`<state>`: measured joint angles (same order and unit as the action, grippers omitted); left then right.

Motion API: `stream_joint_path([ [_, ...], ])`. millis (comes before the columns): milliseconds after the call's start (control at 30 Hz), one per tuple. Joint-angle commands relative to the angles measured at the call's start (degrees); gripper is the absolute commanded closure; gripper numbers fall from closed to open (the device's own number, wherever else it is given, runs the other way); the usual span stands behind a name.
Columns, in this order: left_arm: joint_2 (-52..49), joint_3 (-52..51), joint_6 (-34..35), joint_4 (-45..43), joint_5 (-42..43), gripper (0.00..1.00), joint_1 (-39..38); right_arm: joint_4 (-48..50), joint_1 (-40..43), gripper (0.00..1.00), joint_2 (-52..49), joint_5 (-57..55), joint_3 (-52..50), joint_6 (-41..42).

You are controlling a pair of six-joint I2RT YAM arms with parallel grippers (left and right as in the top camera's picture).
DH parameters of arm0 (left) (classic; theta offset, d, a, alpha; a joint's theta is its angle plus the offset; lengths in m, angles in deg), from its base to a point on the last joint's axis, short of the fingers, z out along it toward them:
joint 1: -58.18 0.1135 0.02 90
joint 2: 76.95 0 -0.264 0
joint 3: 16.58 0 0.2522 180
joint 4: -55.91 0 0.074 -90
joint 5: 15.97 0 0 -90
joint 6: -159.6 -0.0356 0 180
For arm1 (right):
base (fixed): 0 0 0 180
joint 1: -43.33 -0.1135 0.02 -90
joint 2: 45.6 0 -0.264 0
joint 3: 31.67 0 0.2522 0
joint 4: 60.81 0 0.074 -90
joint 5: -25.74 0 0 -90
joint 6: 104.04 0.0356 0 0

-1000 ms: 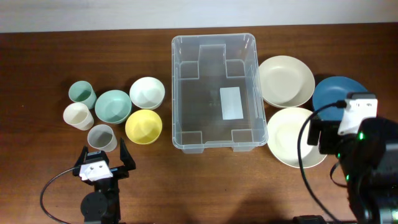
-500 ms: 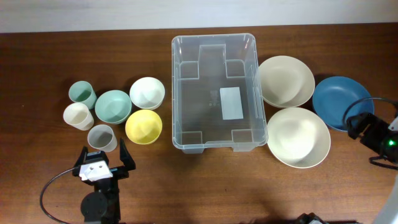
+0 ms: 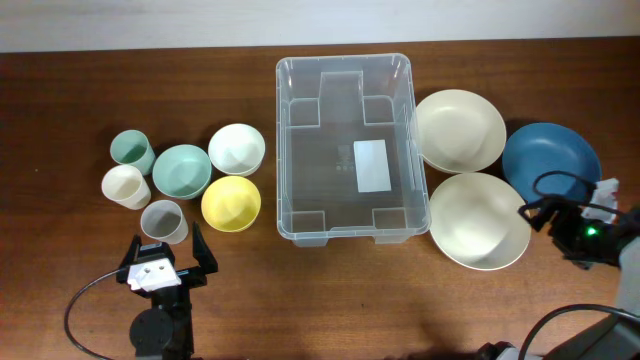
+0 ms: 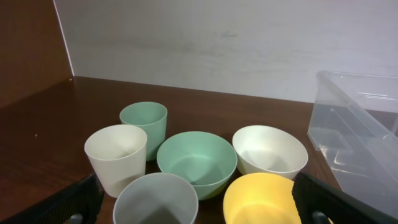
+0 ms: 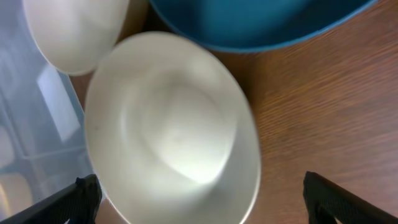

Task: Pack container
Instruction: 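Move the right gripper to the front cream plate and grasp its rim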

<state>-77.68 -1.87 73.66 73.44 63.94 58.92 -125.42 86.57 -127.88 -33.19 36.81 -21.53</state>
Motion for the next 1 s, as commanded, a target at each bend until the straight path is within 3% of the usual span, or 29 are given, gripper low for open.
stream_joint_path([
  [0, 0.4, -0.4, -0.7, -0.1, -0.2, 0.01, 0.1, 2.4, -3.4, 0.01, 0.0, -4.4, -2.3, 0.0],
  [467, 0.4, -0.4, -0.7, -0.1, -0.2, 0.01, 0.1, 20.7, -5.7, 0.01, -0.1, -5.3, -16.1, 4.0],
  [833, 0.4, -0.4, -0.7, -0.1, -0.2, 0.01, 0.1, 21.3, -5.7, 0.01, -0.3, -5.3, -17.3, 8.3],
  [967, 0.4, -0.4, -0.7, -0.1, -0.2, 0.01, 0.1, 20.9, -5.7, 0.01, -1.4, -11.1, -17.4, 12.5],
])
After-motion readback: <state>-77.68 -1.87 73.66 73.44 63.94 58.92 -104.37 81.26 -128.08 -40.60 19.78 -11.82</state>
